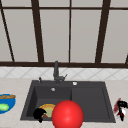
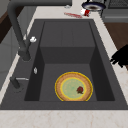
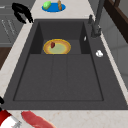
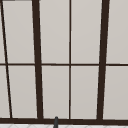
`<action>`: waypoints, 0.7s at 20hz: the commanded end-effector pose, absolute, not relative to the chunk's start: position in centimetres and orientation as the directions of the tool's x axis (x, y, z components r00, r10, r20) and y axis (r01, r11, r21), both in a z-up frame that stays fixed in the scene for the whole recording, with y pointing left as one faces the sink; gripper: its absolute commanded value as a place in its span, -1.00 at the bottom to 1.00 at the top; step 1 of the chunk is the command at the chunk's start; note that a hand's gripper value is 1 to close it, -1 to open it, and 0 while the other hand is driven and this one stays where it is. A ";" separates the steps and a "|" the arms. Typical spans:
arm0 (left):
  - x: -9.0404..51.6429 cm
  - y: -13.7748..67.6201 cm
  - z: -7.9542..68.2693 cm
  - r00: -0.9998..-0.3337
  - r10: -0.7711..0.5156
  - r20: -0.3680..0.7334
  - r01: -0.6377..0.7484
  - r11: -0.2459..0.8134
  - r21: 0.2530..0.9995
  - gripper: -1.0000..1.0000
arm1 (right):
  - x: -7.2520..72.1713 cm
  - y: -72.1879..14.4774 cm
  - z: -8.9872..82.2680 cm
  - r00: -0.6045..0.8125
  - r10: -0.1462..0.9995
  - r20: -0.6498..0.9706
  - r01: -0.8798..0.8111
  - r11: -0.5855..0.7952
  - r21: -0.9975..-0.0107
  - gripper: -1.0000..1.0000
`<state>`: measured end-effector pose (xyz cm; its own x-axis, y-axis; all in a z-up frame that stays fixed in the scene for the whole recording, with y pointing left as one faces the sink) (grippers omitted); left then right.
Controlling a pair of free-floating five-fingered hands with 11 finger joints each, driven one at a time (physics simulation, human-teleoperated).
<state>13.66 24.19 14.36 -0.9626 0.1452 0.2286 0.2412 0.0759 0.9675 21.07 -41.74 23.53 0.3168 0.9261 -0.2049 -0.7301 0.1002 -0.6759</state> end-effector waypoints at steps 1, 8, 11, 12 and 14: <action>13.7 24.2 14.4 -0.963 0.145 0.229 0.241 0.076 0.968 0.00 | 21.9 -41.9 20.6 0.384 0.898 -0.213 -0.736 0.158 -0.658 -1.00; 13.7 24.2 14.4 -0.963 0.145 0.229 0.241 0.076 0.968 0.00 | 24.6 -42.0 16.4 0.423 0.861 -0.282 -0.740 0.149 -0.656 -1.00; 13.7 24.2 14.4 -0.963 0.145 0.229 0.241 0.076 0.968 0.00 | 25.4 -42.1 14.6 0.414 0.856 -0.311 -0.763 0.140 -0.631 -1.00; 13.7 24.2 14.4 -0.963 0.145 0.229 0.241 0.076 0.968 0.00 | 25.6 -42.2 14.3 0.419 0.851 -0.315 -0.759 0.138 -0.636 -1.00; 13.7 24.2 14.4 -0.963 0.145 0.229 0.241 0.076 0.968 0.00 | 26.2 -42.6 14.0 0.439 0.837 -0.328 -0.739 0.128 -0.662 -1.00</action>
